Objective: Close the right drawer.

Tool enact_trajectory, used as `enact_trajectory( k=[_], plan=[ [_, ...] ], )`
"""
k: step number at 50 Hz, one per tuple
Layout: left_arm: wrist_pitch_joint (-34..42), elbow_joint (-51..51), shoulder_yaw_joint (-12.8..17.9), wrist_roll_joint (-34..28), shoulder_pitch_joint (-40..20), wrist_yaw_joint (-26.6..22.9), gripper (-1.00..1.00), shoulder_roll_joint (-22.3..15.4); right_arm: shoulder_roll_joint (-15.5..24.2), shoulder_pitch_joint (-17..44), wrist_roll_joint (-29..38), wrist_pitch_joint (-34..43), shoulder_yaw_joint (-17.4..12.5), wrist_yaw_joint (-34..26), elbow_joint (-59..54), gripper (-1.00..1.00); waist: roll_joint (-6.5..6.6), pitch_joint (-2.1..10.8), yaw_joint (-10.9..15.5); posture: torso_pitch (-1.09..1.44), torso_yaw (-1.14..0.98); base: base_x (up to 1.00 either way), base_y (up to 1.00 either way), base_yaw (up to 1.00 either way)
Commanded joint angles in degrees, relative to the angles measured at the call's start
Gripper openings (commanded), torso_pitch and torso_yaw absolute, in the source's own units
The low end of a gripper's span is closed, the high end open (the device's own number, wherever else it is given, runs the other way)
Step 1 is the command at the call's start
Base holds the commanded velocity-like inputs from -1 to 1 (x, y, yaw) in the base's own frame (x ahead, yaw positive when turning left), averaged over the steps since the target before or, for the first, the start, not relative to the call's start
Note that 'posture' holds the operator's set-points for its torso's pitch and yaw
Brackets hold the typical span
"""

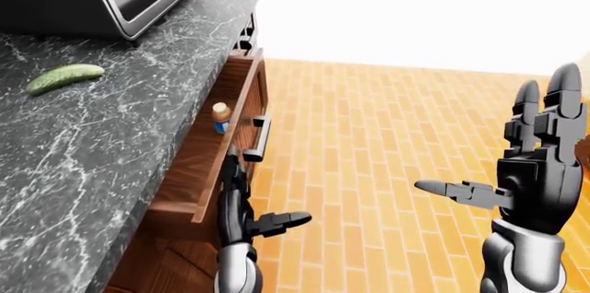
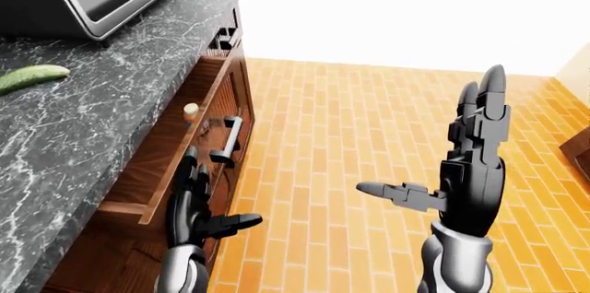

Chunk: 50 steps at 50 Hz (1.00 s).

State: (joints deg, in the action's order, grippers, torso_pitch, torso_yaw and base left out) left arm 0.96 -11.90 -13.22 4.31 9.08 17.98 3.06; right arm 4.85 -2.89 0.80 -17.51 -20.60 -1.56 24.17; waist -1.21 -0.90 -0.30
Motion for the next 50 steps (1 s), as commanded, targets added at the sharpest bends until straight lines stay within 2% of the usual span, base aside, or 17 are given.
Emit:
enact_trajectory(
  k=[1, 12, 27, 43, 50],
  plan=[
    [-1.50, -2.49, 2.49, -0.13, -1.21, 1.88, 1.00, 0.15, 0.55, 0.72, -0.12, -1.25, -0.44, 0.28, 2.35, 1.00, -0.20, 0.84, 0.17, 0.00, 0.00, 0.00, 0.00, 0.00],
    [-0.79, -1.12, 4.72, -0.19, -2.62, 2.60, 1.00, 0.57, 0.50, 0.59, -0.22, -1.17, -0.57, 0.19, 2.62, 1.00, -0.07, 0.79, 0.08, 0.00, 0.00, 0.00, 0.00, 0.00],
    [0.61, 0.78, 10.11, 1.66, -6.09, 3.12, 1.00, 0.40, 0.47, 0.57, -0.12, -1.23, -0.54, 0.11, 2.58, 1.00, -0.07, 0.53, -0.09, 0.00, 0.00, 0.00, 0.00, 0.00],
    [1.67, 1.14, 13.31, 2.76, -7.90, 4.58, 1.00, -0.12, 0.54, 0.68, 0.12, -1.29, -0.43, 0.12, 2.09, 1.00, -0.03, 0.62, -0.42, 0.00, 0.00, 0.00, 0.00, 0.00],
    [2.32, 3.15, 16.87, 4.64, -10.91, 5.71, 1.00, -1.27, 0.58, 0.67, 0.18, -1.13, -0.26, 0.06, 2.26, 1.00, 0.02, 0.57, -0.35, 0.00, 0.00, 0.00, 0.00, 0.00]
  ],
)
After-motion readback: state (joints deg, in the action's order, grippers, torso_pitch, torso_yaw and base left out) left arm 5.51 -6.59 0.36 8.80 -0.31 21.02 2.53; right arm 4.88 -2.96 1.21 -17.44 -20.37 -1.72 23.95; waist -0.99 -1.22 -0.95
